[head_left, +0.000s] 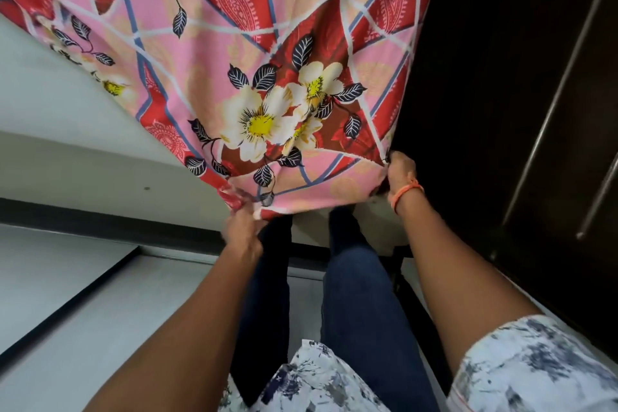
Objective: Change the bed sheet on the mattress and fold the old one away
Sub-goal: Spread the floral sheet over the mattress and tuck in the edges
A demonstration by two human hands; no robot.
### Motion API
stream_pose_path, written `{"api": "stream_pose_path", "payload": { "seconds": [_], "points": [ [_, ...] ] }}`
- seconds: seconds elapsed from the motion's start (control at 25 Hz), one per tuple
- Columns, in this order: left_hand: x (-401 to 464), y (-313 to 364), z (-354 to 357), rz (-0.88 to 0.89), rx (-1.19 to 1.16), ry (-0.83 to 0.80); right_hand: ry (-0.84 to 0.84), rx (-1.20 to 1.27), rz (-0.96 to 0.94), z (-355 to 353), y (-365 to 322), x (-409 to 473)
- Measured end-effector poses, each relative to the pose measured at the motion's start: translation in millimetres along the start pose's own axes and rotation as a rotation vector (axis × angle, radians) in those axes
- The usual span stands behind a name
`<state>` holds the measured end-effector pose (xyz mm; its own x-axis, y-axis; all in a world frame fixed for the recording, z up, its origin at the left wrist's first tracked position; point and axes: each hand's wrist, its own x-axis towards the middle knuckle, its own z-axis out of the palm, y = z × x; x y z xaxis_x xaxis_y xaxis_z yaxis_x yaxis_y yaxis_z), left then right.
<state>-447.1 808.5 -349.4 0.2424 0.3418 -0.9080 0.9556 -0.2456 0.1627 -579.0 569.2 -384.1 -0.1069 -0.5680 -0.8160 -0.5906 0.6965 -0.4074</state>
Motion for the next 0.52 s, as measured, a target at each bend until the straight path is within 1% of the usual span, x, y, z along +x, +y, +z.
{"api": "stream_pose_path", "payload": {
  "seconds": [0.04,0.08,0.12,0.16,0.28,0.32,0.4,0.44,0.48,0.52],
  "points": [
    [0,-1,-10,0.019,0.003,0.157,-0.005,-0.102,-0.001,-4,1,-1],
    [-1,0,-17,0.056,0.023,0.270,0.018,-0.224,-0.039,-9,4,-1],
    [1,1,-18,0.079,0.053,0.326,0.050,-0.335,-0.061,-13,7,-1],
    [2,-1,-17,0.074,0.086,0.343,0.082,-0.404,-0.068,-18,11,3],
    [-13,-16,15,-0.066,0.038,0.333,0.128,-0.434,0.047,-33,13,8],
    [-35,-16,32,-0.074,0.059,0.318,0.137,-0.436,0.080,-38,14,9],
    [-57,-34,67,-0.056,0.055,0.274,0.115,-0.352,0.108,-47,15,13],
    [-64,-47,86,-0.057,0.028,0.215,0.062,-0.287,0.142,-50,14,12],
    [-64,-64,102,-0.045,-0.016,0.123,0.020,-0.221,0.175,-51,14,11],
    [-65,-81,116,-0.050,-0.074,0.018,0.032,-0.138,0.190,-51,13,11]
  ]
}}
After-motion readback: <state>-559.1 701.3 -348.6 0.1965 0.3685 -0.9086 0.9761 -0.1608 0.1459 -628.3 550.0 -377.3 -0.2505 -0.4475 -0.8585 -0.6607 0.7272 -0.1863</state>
